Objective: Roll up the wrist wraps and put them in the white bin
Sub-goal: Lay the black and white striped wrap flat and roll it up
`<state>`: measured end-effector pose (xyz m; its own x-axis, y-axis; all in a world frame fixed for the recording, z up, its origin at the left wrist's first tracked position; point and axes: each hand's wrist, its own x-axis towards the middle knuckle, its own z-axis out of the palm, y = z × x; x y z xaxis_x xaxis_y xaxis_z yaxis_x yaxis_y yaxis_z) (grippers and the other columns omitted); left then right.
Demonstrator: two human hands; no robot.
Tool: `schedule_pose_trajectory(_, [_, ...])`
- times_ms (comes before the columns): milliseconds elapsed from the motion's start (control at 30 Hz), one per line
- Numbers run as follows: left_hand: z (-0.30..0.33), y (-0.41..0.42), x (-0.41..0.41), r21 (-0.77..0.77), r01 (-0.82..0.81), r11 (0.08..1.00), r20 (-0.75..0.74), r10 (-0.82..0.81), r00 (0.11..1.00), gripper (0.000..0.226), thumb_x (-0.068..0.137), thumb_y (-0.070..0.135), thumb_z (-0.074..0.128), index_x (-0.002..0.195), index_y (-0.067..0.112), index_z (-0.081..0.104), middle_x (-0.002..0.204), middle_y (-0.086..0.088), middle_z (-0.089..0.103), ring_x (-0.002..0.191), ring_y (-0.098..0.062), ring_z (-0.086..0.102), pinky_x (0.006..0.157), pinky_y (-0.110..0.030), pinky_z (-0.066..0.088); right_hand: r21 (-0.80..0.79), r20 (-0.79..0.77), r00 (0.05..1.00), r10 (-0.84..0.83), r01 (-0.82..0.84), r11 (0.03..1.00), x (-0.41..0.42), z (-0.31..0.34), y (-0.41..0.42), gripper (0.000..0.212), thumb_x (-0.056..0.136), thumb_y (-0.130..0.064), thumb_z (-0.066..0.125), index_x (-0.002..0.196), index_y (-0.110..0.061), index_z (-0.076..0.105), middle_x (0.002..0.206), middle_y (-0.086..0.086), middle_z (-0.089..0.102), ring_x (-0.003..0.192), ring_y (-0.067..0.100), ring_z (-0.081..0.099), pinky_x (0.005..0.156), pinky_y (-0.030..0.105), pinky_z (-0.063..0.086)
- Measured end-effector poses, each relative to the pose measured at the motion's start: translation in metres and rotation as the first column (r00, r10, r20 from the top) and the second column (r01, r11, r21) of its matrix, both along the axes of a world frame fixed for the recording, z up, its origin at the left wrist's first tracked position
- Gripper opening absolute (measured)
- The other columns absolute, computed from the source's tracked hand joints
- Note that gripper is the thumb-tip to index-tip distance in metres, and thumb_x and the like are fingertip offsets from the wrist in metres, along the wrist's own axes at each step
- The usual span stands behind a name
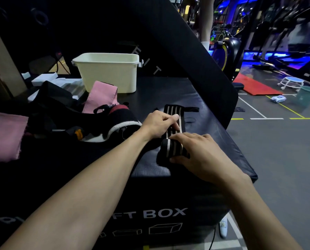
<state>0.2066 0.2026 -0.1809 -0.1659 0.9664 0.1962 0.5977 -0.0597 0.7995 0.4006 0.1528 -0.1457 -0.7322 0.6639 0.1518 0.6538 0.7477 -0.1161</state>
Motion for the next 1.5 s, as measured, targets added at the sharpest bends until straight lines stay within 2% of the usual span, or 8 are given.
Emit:
schedule_pose_trajectory(167, [0.009, -0.022, 0.002, -0.089, 0.128, 0.988, -0.032, -0.131, 0.991, 0.047, 0.104, 0.053, 0.05, 0.082, 0.028, 0.084, 0.081, 0.014, 0.077, 0.084, -0.002, 0.069, 0.089, -0.027, 0.048, -0.015, 0.118, 0.991, 0.059, -0.057, 0.998, 0.003, 0.014, -0.016, 0.044, 0.095, -0.054, 0.058, 0.128, -0.027, 0.047, 0.117, -0.007, 0.066, 0.111, 0.021, 0.061, 0.095, 0.042, 0.04])
schedule_pose_trajectory(400, [0.002, -0.065, -0.009, -0.059, 0.264, 0.963, 0.346, -0.229, 0.91, 0.067, 0.113, 0.039, 0.026, 0.106, -0.008, 0.073, 0.108, -0.02, 0.077, 0.102, -0.018, 0.074, 0.093, -0.024, 0.053, -0.082, 0.084, 0.993, 0.088, -0.081, 0.993, 0.01, 0.022, -0.048, 0.045, 0.096, -0.054, 0.057, 0.128, -0.026, 0.043, 0.106, -0.005, 0.067, 0.099, 0.024, 0.061, 0.078, 0.037, 0.035])
schedule_pose_trajectory(567, [-0.009, -0.068, -0.007, -0.031, 0.227, 0.973, 0.378, -0.199, 0.904, 0.067, 0.104, 0.063, 0.023, 0.111, 0.018, 0.072, 0.107, -0.009, 0.079, 0.118, -0.016, 0.069, 0.119, -0.047, 0.036, -0.124, 0.0, 0.999, 0.052, -0.052, 0.991, 0.01, 0.013, -0.045, 0.038, 0.099, -0.053, 0.05, 0.127, -0.028, 0.05, 0.114, -0.01, 0.062, 0.109, 0.02, 0.055, 0.086, 0.039, 0.04])
schedule_pose_trajectory(833, [-0.01, -0.069, -0.01, -0.042, 0.244, 0.969, 0.393, -0.208, 0.896, 0.075, 0.097, 0.07, 0.014, 0.121, 0.024, 0.068, 0.109, -0.002, 0.079, 0.123, -0.011, 0.065, 0.121, -0.045, 0.034, -0.176, -0.04, 0.999, 0.014, -0.021, 0.984, -0.003, 0.002, -0.018, 0.037, 0.105, -0.048, 0.034, 0.122, -0.03, 0.061, 0.11, -0.009, 0.051, 0.106, 0.015, 0.044, 0.097, 0.044, 0.041])
schedule_pose_trajectory(967, [-0.008, -0.067, -0.01, -0.01, 0.233, 0.972, 0.395, -0.211, 0.894, 0.074, 0.097, 0.066, 0.015, 0.12, 0.022, 0.07, 0.113, -0.005, 0.078, 0.117, -0.009, 0.068, 0.119, -0.04, 0.038, -0.135, -0.123, 0.992, -0.005, -0.012, 0.991, -0.009, 0.002, -0.015, 0.029, 0.109, -0.037, 0.035, 0.128, -0.025, 0.054, 0.1, -0.01, 0.062, 0.102, 0.02, 0.057, 0.082, 0.041, 0.037])
schedule_pose_trajectory(1133, [-0.008, -0.067, -0.011, -0.026, 0.227, 0.973, 0.388, -0.2, 0.9, 0.079, 0.098, 0.068, 0.013, 0.127, 0.019, 0.069, 0.111, -0.005, 0.078, 0.117, -0.007, 0.067, 0.113, -0.029, 0.038, -0.131, -0.118, 0.99, -0.077, 0.062, 0.989, -0.014, 0.001, -0.01, 0.009, 0.109, -0.039, 0.032, 0.107, -0.032, 0.038, 0.069, -0.016, 0.04, 0.073, 0.011, 0.042, 0.073, 0.038, 0.027])
schedule_pose_trajectory(1300, [-0.006, -0.065, -0.011, -0.019, 0.268, 0.963, 0.44, -0.233, 0.867, 0.075, 0.103, 0.063, 0.014, 0.124, 0.018, 0.07, 0.121, -0.006, 0.075, 0.116, -0.012, 0.069, 0.117, -0.036, 0.039, 0.038, -0.194, 0.972, -0.13, 0.14, 0.989, -0.025, -0.011, -0.007, 0.022, 0.103, -0.041, 0.043, 0.12, -0.03, 0.051, 0.111, -0.007, 0.049, 0.105, 0.023, 0.05, 0.082, 0.045, 0.042])
schedule_pose_trajectory(1500, [-0.007, -0.064, -0.013, -0.043, 0.256, 0.966, 0.431, -0.214, 0.877, 0.08, 0.096, 0.078, 0.014, 0.129, 0.029, 0.069, 0.12, -0.004, 0.075, 0.122, -0.011, 0.065, 0.121, -0.044, 0.035, 0.295, -0.374, 0.927, -0.008, 0.127, 0.947, -0.024, -0.015, -0.007, 0.023, 0.093, -0.04, 0.053, 0.088, -0.021, 0.065, 0.08, -0.006, 0.064, 0.075, 0.024, 0.064, 0.067, 0.038, 0.043])
